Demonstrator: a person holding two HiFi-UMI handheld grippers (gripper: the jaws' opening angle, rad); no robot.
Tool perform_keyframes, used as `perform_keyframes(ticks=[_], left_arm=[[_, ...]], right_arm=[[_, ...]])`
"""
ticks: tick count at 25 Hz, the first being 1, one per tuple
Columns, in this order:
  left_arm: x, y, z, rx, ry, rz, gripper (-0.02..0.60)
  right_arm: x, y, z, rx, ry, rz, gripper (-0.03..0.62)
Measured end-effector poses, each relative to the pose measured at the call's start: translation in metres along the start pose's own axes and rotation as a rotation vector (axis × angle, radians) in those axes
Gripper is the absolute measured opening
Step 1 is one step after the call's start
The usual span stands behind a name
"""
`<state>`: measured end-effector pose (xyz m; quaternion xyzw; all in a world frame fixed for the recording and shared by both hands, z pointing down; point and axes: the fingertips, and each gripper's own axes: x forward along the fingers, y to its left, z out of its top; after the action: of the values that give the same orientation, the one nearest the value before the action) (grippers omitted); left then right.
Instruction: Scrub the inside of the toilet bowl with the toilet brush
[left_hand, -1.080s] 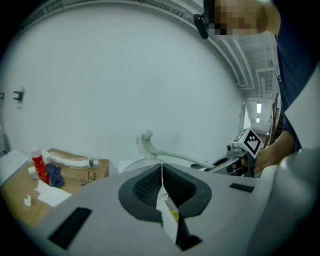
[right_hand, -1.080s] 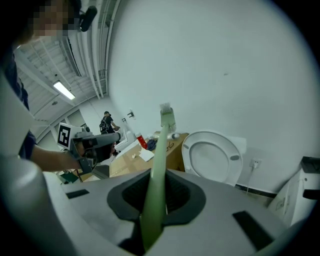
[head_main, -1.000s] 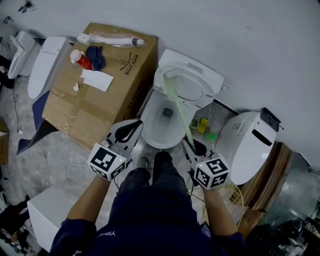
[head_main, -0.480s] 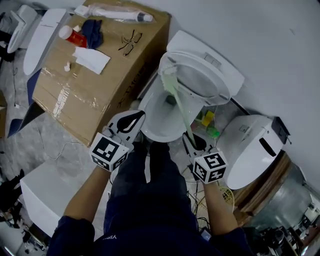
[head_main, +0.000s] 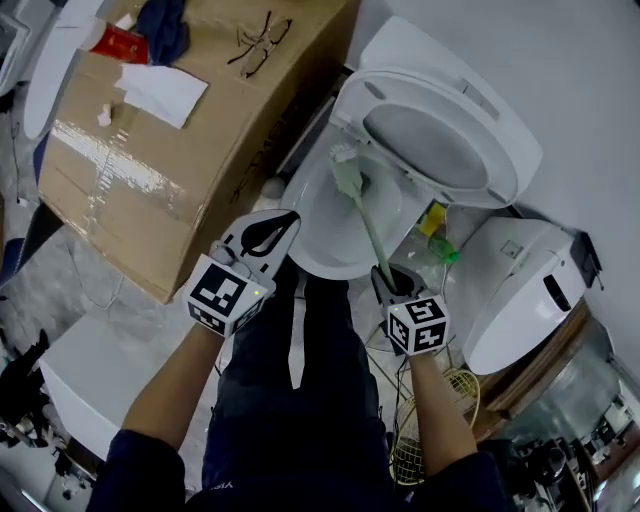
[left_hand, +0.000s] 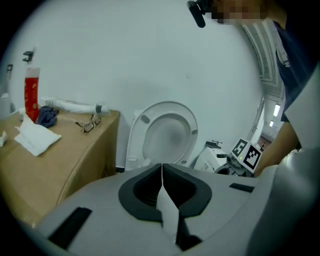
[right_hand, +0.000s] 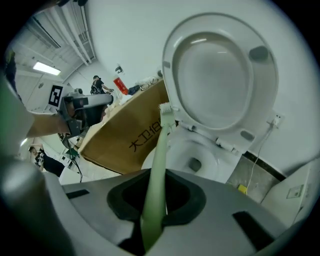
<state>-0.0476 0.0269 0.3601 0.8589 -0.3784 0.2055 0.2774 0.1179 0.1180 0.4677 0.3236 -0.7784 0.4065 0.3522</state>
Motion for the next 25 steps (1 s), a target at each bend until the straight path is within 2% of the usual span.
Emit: perform_keyframes(ticks=[10,20,25], left_arm=[[0.019,0.023,-0.066,-0.036,0.061,-0.033,0.032],[0.034,0.031,-0.101,-0.074,0.074,-0.052,0.032],[0.042,0.027,-0.108,-0.085,0.092,-0.065,0.032]], right_arm=[[0.093,-0.023,-0.061,0.112,0.111,-0.038,0.051],[0.150,-0.050,-0.080,0.081,0.203,-0.076,0.051],[0.158,-0.066,-0.081,0.083,0.216,-0.114,0.051]])
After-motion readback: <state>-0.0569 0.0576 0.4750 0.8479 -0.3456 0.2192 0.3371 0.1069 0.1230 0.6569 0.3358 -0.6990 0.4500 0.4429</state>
